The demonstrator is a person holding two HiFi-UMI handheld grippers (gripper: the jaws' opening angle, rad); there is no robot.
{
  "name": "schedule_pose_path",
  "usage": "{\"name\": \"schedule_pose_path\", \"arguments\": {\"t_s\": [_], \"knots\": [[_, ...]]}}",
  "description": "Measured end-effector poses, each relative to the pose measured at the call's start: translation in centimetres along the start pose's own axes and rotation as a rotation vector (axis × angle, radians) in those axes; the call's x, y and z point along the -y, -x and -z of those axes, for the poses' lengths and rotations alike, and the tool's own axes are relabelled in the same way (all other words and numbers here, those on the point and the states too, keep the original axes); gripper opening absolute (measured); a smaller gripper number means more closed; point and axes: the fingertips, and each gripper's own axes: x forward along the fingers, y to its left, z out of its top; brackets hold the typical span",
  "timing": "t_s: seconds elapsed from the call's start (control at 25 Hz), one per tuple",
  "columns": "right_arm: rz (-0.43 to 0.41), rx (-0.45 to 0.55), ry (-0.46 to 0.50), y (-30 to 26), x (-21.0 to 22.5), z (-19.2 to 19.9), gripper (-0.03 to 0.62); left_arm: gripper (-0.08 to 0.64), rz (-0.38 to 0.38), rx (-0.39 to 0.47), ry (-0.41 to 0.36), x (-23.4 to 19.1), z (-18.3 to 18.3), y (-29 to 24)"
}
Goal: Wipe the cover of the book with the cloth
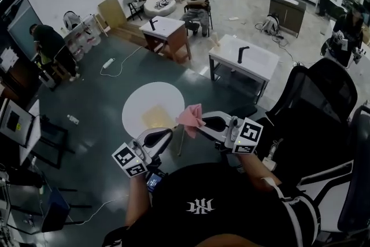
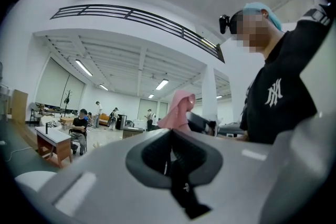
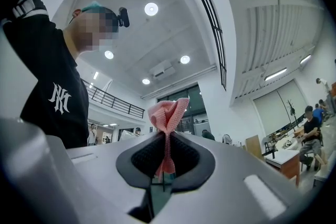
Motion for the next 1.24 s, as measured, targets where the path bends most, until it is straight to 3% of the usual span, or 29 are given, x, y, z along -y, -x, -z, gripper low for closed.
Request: {"name": "schedule_pose_path", "arguments": {"t_s": [0.44,1.24], "knots": [[-0.037,-0.046,-0.004,-1.7,1.4,2.3,0.021,0.005,-0.049,0.037,0.017,-2.9,1.0,2.0],[-0.021,-0.069,-0.011,-4.1,3.6,2.9,0.021,0.005,-0.033,0.032,0.054,-5.7,1.2,2.3]]}}
